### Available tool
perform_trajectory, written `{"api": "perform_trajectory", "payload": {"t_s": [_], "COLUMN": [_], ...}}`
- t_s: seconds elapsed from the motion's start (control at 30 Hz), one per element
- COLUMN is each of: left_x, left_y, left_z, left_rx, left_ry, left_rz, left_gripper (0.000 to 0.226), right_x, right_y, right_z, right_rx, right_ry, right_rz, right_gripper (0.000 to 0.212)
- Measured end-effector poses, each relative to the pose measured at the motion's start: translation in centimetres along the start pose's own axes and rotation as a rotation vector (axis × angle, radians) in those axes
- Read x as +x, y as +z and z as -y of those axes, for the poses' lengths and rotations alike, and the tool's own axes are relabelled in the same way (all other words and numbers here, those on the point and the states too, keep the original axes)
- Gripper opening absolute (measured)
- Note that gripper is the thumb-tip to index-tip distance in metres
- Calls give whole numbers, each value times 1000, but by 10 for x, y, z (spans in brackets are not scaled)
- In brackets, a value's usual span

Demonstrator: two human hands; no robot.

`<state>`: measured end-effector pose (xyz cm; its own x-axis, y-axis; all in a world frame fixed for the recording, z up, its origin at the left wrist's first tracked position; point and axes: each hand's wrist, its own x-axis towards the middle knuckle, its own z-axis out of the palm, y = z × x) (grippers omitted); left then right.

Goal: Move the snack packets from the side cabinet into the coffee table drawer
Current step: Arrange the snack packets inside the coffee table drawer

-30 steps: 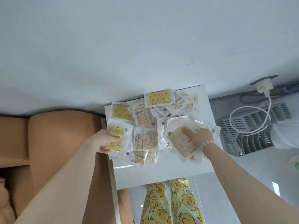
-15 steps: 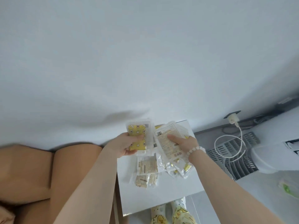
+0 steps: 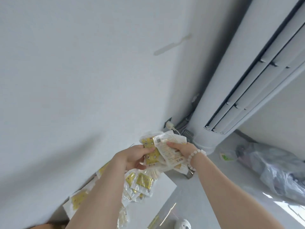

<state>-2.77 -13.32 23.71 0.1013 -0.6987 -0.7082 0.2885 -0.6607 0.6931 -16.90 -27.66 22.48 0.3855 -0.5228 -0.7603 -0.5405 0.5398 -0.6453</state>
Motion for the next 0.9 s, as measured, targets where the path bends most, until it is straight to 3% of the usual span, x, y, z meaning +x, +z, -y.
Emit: {"api": "perform_trajectory", "payload": {"t_s": [0.2,0.33,0.47,0.6,0.73,0.9], "left_x": [36,60,70,70,56,45], "left_y": [74,139,223,322,430,555], "left_z": [-46,-57,-64,-65,-49,-13], "left_rx": [210,130,142,266,364,492], "left_ry": [53,98,118,164,192,197], "left_rz": [132,187,262,304,379,503], "left_gripper": [21,27,18,26,5,17], "right_x": [-28,-49,-79,-116,-182,-272], "right_y": [-93,-151,-216,-298,-366,-431], "right_z": [-12,-36,-81,-148,-213,-296], "right_rx": [196,330,488,665,828,992], "right_ry": [7,-38,-74,-89,-101,-156], "right_rz": [-110,-229,-399,-558,-649,-761], "right_gripper": [57,73,86,105,81,26]}}
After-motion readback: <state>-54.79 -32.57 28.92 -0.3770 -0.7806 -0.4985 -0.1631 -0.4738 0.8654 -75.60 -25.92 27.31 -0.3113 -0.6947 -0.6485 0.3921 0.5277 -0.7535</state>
